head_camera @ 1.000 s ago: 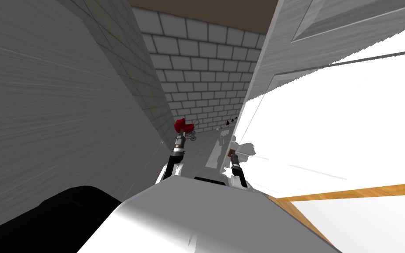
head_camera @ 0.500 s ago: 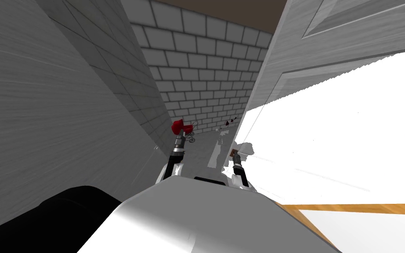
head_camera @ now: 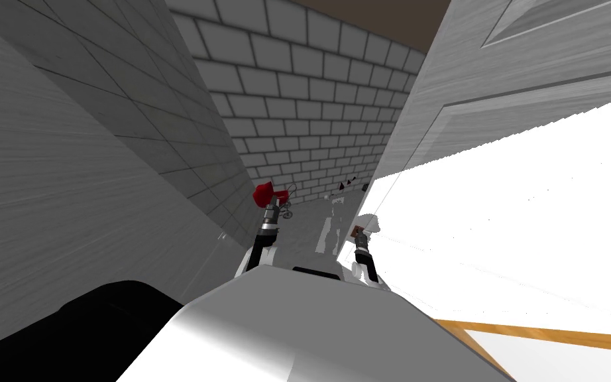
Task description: Push the door open
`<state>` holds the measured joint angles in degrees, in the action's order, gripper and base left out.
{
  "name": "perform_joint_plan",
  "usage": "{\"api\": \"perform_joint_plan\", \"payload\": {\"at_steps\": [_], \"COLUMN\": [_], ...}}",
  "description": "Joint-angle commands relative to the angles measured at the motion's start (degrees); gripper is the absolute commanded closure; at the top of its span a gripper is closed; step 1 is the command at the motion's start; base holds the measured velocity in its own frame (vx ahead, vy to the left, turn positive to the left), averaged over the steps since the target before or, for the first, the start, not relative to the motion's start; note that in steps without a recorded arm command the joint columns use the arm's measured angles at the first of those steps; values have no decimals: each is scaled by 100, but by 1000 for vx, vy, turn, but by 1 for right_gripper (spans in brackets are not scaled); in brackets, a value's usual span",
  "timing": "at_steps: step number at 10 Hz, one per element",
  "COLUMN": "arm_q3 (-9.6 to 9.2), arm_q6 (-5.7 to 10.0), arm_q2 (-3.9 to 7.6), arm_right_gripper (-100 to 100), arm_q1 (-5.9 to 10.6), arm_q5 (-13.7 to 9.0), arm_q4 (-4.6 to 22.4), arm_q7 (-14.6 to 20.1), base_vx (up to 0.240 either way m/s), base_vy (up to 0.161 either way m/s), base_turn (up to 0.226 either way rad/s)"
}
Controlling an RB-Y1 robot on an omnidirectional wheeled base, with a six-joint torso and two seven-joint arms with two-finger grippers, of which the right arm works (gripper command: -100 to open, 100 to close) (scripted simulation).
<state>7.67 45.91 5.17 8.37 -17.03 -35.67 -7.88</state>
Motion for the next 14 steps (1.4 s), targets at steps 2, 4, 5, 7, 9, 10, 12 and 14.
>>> {"api": "perform_joint_plan", "payload": {"at_steps": [2, 4, 5, 7, 9, 10, 12, 14], "arm_q3": [100, 170, 224, 342, 463, 520, 643, 723], "arm_q6": [12, 19, 25, 38, 50, 57, 70, 78], "arm_q2": [32, 49, 61, 85, 107, 117, 137, 150], "arm_right_gripper": [100, 100, 100, 100, 100, 100, 100, 100], "arm_q1": [-4, -9, -13, -22, -31, -35, -44, -50], "arm_q5": [-68, -117, -154, -236, -320, -360, -445, -500], "arm_q4": [0, 5, 9, 17, 26, 30, 38, 44], "arm_q7": [-36, -63, -84, -130, -178, -200, -249, -280], "base_vx": [108, 177, 180, 197, 220, 193, 198, 202], "base_vy": [13, 38, 19, 8, 10, 21, 15, 19], "base_turn": [-31, -42, -36, -47, -51, -47, -48, -46]}}
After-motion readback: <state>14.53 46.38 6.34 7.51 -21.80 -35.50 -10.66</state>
